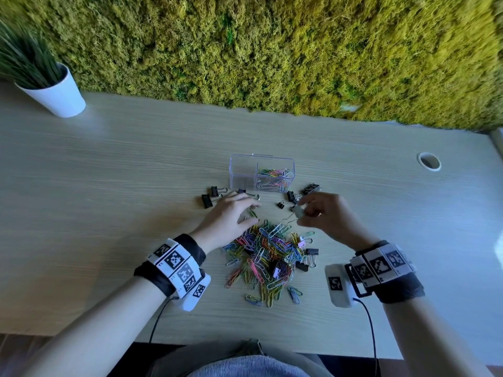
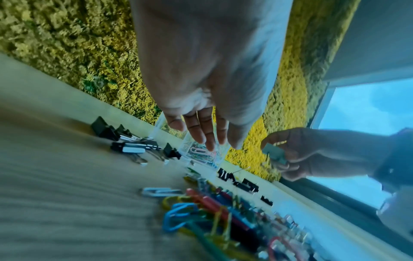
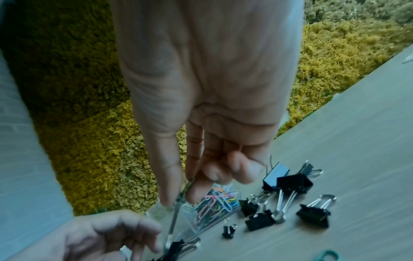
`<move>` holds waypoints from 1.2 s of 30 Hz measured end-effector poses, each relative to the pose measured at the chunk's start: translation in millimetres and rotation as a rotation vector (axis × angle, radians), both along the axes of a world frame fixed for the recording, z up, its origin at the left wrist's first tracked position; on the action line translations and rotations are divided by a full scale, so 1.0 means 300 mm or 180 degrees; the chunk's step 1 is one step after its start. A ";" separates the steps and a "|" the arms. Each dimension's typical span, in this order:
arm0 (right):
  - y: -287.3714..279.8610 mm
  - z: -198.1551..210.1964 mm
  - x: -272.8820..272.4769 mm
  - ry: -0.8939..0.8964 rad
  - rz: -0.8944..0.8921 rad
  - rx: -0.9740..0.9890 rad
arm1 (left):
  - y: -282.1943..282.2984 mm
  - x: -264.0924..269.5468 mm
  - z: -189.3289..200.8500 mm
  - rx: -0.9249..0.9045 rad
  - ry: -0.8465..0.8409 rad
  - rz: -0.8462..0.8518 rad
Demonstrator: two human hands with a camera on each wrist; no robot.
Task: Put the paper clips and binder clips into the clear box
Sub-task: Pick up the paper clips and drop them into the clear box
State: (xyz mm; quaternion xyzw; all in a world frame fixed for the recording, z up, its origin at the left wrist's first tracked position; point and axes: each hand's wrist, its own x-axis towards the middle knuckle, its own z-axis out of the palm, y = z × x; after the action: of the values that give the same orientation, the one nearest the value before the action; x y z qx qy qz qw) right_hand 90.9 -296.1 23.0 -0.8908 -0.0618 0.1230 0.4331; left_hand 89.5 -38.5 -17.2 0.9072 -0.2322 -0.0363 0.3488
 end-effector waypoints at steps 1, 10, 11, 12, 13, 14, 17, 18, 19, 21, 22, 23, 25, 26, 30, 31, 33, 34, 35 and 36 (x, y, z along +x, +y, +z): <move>0.012 0.003 -0.005 0.0033 0.0131 0.0009 | -0.008 0.000 0.006 -0.0085 0.0009 -0.0004; -0.017 -0.055 0.023 -0.0351 -0.0859 -0.0234 | -0.028 0.006 -0.027 0.0654 0.0144 -0.0236; -0.019 -0.052 0.026 -0.0399 -0.0941 -0.0305 | -0.032 -0.001 -0.037 0.0726 0.0204 -0.0333; -0.021 -0.049 0.025 -0.0468 -0.0994 -0.0392 | -0.034 -0.008 -0.048 0.0791 0.0243 -0.0398; -0.019 -0.044 0.022 -0.0543 -0.1034 -0.0487 | -0.034 -0.015 -0.056 0.0817 0.0266 -0.0430; -0.013 -0.039 0.015 -0.0637 -0.1051 -0.0556 | -0.032 -0.022 -0.061 0.0791 0.0299 -0.0455; 0.024 -0.031 -0.013 -0.0708 -0.0748 -0.0658 | -0.017 -0.038 -0.060 0.0590 0.0297 -0.0613; 0.042 -0.036 -0.023 -0.0604 -0.0501 -0.0735 | -0.011 -0.042 -0.054 0.0512 0.0264 -0.0621; 0.063 -0.039 -0.035 -0.0421 -0.0248 -0.0886 | -0.003 -0.045 -0.048 0.0450 0.0215 -0.0559; 0.105 -0.062 -0.055 -0.0095 0.0095 -0.1200 | 0.019 -0.046 -0.036 0.0473 0.0103 -0.0282; 0.128 -0.070 -0.066 -0.0039 0.0192 -0.1305 | 0.029 -0.045 -0.030 0.0543 0.0076 -0.0139; 0.153 -0.074 -0.078 -0.0039 0.0286 -0.1366 | 0.037 -0.045 -0.025 0.0609 0.0071 -0.0040; 0.195 -0.076 -0.097 -0.0182 0.0542 -0.1309 | 0.043 -0.046 -0.022 0.0639 0.0068 0.0021; 0.208 -0.073 -0.101 -0.0247 0.0649 -0.1228 | 0.043 -0.048 -0.021 0.0620 0.0063 0.0012; 0.216 -0.047 -0.098 -0.0408 0.0709 -0.1415 | 0.041 -0.050 -0.020 0.0521 0.0120 0.0019; 0.212 -0.047 -0.099 -0.0369 0.0825 -0.1654 | 0.042 -0.048 -0.018 0.0500 0.0143 0.0037; 0.209 -0.053 -0.108 -0.0244 0.1119 -0.2043 | 0.044 -0.045 -0.010 0.0508 0.0192 0.0056; 0.209 -0.056 -0.112 -0.0217 0.1193 -0.2132 | 0.044 -0.044 -0.006 0.0516 0.0195 0.0055; 0.210 -0.062 -0.113 -0.0211 0.1204 -0.2143 | 0.045 -0.042 -0.003 0.0508 0.0193 0.0058; 0.213 -0.064 -0.112 -0.0240 0.1183 -0.2097 | 0.045 -0.040 0.001 0.0488 0.0195 0.0069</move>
State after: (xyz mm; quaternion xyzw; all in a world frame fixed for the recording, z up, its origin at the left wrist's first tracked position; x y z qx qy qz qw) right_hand 57.3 -232.3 3.6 -0.9598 -0.1954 0.1799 0.0911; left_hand 77.5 -24.9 -17.0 0.9322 -0.2081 -0.0780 0.2856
